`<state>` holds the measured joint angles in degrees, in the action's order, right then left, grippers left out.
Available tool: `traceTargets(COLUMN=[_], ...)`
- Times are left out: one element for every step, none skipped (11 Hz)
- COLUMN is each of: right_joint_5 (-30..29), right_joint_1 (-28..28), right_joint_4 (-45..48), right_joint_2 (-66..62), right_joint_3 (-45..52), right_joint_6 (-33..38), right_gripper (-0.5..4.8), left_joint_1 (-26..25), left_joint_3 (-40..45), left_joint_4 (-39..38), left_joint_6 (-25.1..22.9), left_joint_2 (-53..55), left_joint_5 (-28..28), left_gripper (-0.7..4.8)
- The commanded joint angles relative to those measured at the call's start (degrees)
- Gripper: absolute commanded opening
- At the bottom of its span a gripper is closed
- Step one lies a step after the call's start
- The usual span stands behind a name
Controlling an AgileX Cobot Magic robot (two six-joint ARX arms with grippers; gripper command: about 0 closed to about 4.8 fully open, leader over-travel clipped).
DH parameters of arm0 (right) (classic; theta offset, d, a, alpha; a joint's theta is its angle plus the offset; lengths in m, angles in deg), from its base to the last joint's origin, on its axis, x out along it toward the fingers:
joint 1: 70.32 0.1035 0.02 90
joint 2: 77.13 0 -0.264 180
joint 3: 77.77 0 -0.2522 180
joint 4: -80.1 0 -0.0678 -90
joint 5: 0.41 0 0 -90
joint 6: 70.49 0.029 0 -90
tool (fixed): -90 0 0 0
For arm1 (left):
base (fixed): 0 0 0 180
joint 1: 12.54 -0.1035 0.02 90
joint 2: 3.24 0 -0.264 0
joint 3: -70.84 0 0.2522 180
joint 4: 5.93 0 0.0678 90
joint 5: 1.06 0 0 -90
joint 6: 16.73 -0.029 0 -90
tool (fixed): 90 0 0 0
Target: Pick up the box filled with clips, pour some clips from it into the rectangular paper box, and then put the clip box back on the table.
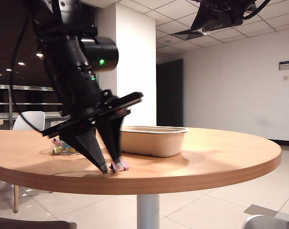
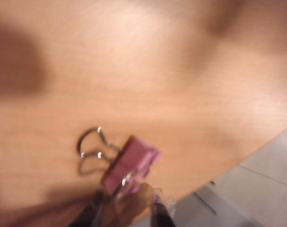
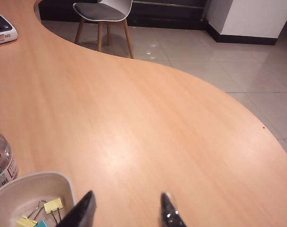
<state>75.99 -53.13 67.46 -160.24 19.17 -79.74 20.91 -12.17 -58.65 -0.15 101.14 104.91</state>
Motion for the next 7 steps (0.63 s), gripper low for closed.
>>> traceTargets(right_joint_5=[-0.28, -0.28, -0.31, -0.31, -0.31, -0.31, -0.31], right_joint_1=[0.07, 0.07, 0.07, 0.07, 0.07, 0.07, 0.07], right_joint_4=[0.87, 0.87, 0.87, 0.87, 0.87, 0.87, 0.87], right_joint_2=[0.33, 0.33, 0.33, 0.33, 0.33, 0.33, 0.33], right_joint_3=[-0.31, -0.31, -0.31, -0.31, -0.31, -0.31, -0.31], right_joint_6=[0.33, 0.33, 0.33, 0.33, 0.33, 0.33, 0.33], right_gripper=[1.8, 1.8, 1.8, 1.8, 1.8, 1.8, 1.8], left_joint_1=[-0.42, -0.42, -0.42, -0.42, -0.42, -0.42, -0.39], left_joint_3=[0.09, 0.09, 0.09, 0.09, 0.09, 0.09, 0.11], left_joint_4=[4.04, 4.37, 5.18, 5.57, 7.54, 7.58, 7.8], left_joint_6=[4.09, 4.9, 5.75, 6.36, 7.91, 7.89, 7.89], left_joint_2=[0.22, 0.22, 0.24, 0.22, 0.24, 0.31, 0.35], left_joint_5=[-0.24, -0.26, -0.31, -0.33, -1.79, -1.84, -2.19], left_gripper=[2.27, 4.06, 4.05, 4.05, 4.04, 4.03, 3.98])
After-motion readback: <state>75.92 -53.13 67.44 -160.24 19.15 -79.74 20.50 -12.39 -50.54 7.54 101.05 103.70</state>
